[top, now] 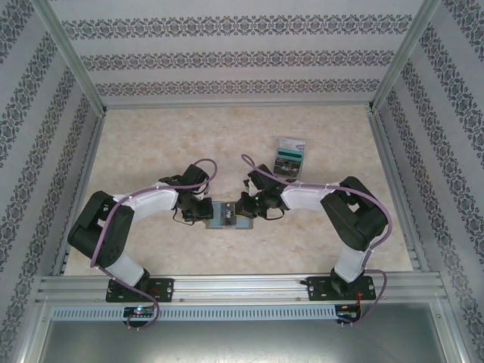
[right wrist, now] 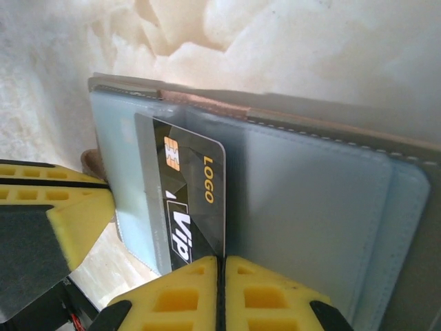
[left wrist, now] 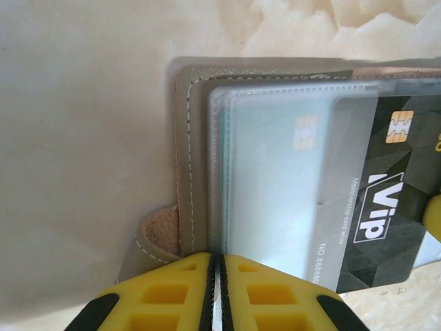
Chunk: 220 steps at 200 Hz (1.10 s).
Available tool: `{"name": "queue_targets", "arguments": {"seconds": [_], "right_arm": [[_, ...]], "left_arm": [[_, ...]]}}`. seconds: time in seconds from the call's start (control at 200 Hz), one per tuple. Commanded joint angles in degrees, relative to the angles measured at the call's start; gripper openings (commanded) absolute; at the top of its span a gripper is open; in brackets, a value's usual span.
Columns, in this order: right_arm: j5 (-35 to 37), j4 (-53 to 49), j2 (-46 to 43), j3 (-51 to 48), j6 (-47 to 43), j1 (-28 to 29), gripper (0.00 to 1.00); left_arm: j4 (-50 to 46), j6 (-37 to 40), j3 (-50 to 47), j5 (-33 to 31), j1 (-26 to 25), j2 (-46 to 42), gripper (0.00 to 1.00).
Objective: Take the credit cards out of the card holder
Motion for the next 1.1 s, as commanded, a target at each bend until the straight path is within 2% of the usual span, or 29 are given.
{"name": "queue_targets", "arguments": {"seconds": [0.0, 0.04, 0.1, 0.275, 0.55, 0.759, 1.094], "right_arm": [[-0.1, 1.1, -0.7, -0.5, -1.4, -0.3, 0.0], [-0.5, 1.7, -0.1, -0.2, -1.2, 0.2, 0.07], [-0.7, 2.4, 1.0, 0.5, -1.0, 0.9, 0.16], [-1.4, 6.5, 4.3, 0.0, 1.5, 1.2, 0.2], [-1.8, 8.8, 5.0, 0.8, 2.6, 1.6, 0.2], [-0.7, 7.9, 4.0, -0.5, 2.5, 1.2, 0.02], [-0.7, 5.7, -2.6, -6.8, -1.2, -3.9, 0.0]], "left_arm": [[-1.6, -0.2, -0.2, -0.4, 0.6, 0.7, 0.09], [-1.5, -0.2, -0.2, -0.3, 0.6, 0.7, 0.04], [-1.5, -0.2, -0.2, -0.1, 0.5, 0.7, 0.03], [-1.5, -0.3, -0.2, 0.1, 0.5, 0.9, 0.0], [-1.3, -0.3, -0.2, 0.6, 0.5, 0.8, 0.0], [-1.7, -0.2, -0.1, 0.2, 0.6, 0.6, 0.0], [-2.1, 0.1, 0.2, -0.1, 0.6, 0.7, 0.0]]}}
